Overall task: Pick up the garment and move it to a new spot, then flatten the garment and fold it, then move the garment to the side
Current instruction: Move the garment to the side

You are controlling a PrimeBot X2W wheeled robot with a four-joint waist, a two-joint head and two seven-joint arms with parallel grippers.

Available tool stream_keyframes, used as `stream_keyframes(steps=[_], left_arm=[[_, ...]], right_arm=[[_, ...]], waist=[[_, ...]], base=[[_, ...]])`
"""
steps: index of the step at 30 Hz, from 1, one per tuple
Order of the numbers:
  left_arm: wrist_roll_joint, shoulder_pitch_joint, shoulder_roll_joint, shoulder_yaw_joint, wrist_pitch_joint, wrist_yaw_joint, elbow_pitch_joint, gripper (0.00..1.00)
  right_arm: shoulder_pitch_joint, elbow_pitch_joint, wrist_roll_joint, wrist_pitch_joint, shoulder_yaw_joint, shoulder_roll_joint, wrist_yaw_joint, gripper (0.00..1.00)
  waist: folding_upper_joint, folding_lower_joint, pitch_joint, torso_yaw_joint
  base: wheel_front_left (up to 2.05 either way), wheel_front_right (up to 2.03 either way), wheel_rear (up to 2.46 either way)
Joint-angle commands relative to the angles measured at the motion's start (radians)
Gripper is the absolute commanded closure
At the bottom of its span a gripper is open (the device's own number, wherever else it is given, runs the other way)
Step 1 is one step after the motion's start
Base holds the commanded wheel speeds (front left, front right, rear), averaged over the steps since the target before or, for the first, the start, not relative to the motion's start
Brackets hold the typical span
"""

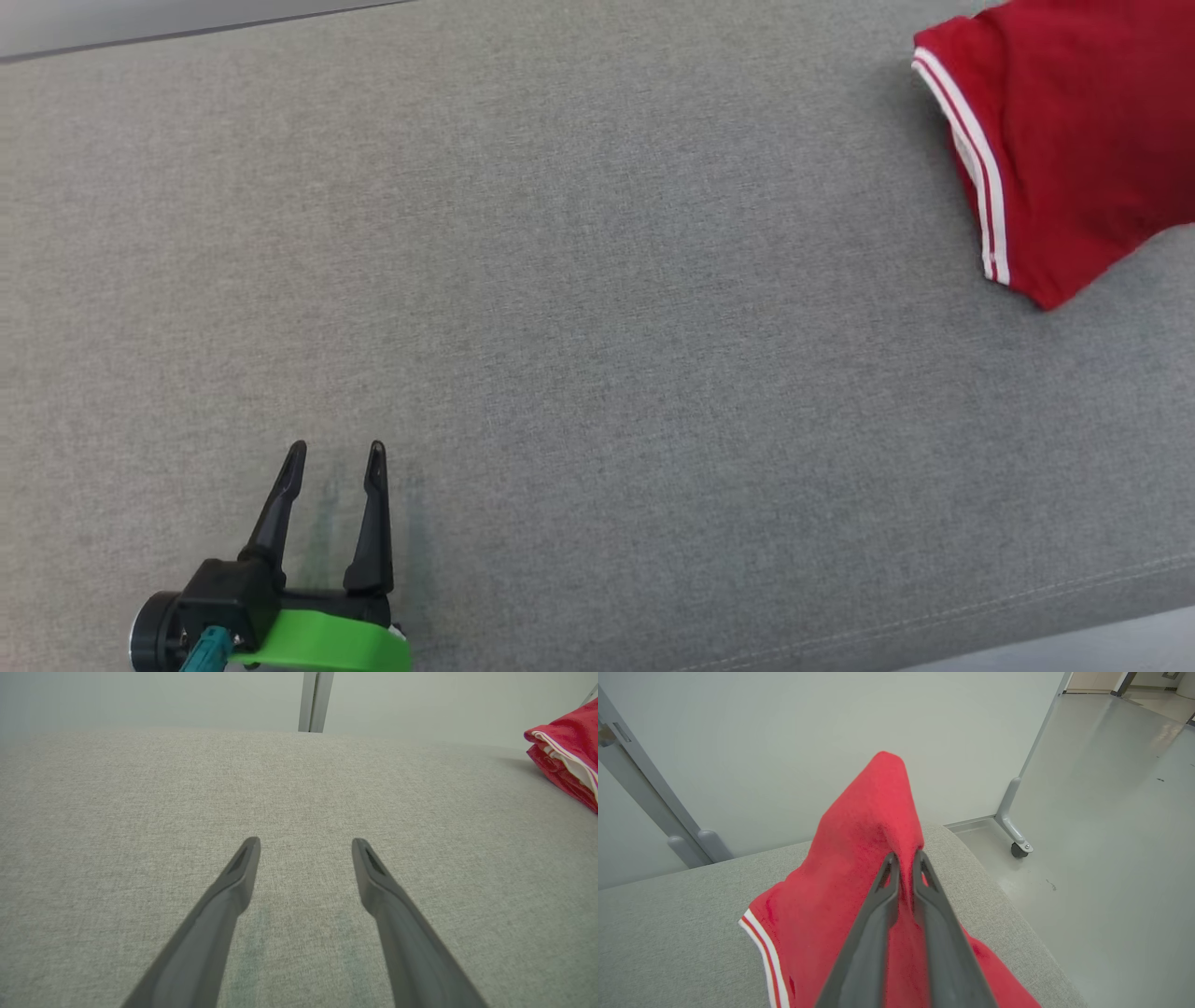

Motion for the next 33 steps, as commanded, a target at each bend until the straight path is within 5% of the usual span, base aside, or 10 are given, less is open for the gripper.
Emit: stream_keyframes(steps=[1,12,21,33], left_arm=[[-0.010,-0.002,0.003,0.002,-0.002,0.007,-0.001,0.00],[-0.041,0.062,0.002,0.009,-0.002,0.040,-0.016,0.00],[-0.057,0.141,0.002,0.013,-0.002,0.069,-0.031,0.00],[-0.038,0.143,0.002,0.046,-0.002,0.028,-0.005,0.00]], right_arm=[[0.029,-0.004,-0.039,-0.028,-0.020,0.008,-0.002,0.00],[0.247,-0.117,-0.095,-0.245,0.028,0.082,-0.002,0.00],[0.602,-0.227,-0.053,-0.496,0.130,0.163,-0.002,0.00],[0.920,-0.362,-0.030,-0.537,0.188,0.268,-0.002,0.00]], waist=[[-0.0001,0.0000,-0.018,0.023],[-0.0001,0.0000,-0.122,0.068],[-0.0001,0.0000,-0.272,0.129],[-0.0001,0.0000,-0.319,0.143]], base=[[0.00,0.00,0.00],[0.00,0.00,0.00],[0.00,0.00,0.00],[0.00,0.00,0.00]])
